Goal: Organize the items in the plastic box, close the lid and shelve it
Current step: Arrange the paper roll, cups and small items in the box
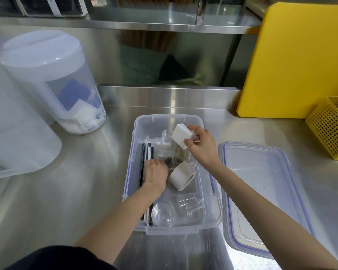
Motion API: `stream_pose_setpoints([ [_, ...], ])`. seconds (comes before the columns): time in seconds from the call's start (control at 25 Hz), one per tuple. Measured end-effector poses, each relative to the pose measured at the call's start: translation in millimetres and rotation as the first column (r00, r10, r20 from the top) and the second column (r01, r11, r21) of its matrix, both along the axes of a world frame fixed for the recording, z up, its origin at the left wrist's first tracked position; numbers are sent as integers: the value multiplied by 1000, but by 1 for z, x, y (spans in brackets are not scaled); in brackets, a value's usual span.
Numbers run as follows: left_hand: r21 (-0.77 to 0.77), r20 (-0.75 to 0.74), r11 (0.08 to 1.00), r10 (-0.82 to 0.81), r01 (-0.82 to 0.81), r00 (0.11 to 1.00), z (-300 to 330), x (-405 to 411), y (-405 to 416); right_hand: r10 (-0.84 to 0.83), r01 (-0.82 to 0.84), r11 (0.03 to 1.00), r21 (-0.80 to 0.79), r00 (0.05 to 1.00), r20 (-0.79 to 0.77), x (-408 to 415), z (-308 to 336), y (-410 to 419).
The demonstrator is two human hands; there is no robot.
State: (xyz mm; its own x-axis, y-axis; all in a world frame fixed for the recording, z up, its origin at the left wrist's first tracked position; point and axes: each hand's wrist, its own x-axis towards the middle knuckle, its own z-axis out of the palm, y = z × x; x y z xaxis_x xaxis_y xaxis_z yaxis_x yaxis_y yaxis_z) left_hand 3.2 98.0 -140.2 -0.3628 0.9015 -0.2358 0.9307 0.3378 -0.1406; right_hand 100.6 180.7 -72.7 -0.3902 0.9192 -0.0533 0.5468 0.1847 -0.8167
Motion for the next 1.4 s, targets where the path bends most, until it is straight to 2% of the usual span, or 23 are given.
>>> stream_pose_setpoints([
  [0.12,23,12,1000,14,-14,1000,3,-3,-2,-5,5,1000,-4,1000,-1,2,1,-1],
  [0.36,116,151,992,39,-57,988,11,-7,-8,-11,11,1000,3,1000,-6,2,5,-4],
  [0.48,159,169,985,36,-63,985,17,-8,-12,-13,13,1000,-7,1000,-10,3,8,-6],
  [0.68,145,177,985,71,-97,982,33,-13,-18,-20,20,1000,-2,1000,-9,6,15,-9],
  [0.76,142,273,974,133,-177,953,43,-15,-19,-14,14,1000,-9,1000,-15,7,18,-10],
  [0.84,134,436,942,224,-309,872,50,-15,-22,-14,14,1000,-5,1000,-26,8,19,-11],
  [0.92,103,586,885,315,-454,747,51,-14,-23,-16,16,1000,-5,999,-43,7,20,-13],
  [1.04,-19,809,790,373,-613,454,44,-7,-32,-13,13,1000,-14,998,-61,9,21,-18],
  [1.12,-96,862,743,395,-663,318,43,-2,-40,-11,10,1000,-16,998,-69,11,21,-21],
  [1.28,-217,899,655,423,-724,113,45,5,-51,-12,10,1000,-24,996,-85,17,21,-26],
  [1.4,-269,899,591,438,-760,22,43,8,-55,-7,5,1000,-26,996,-87,18,19,-30],
])
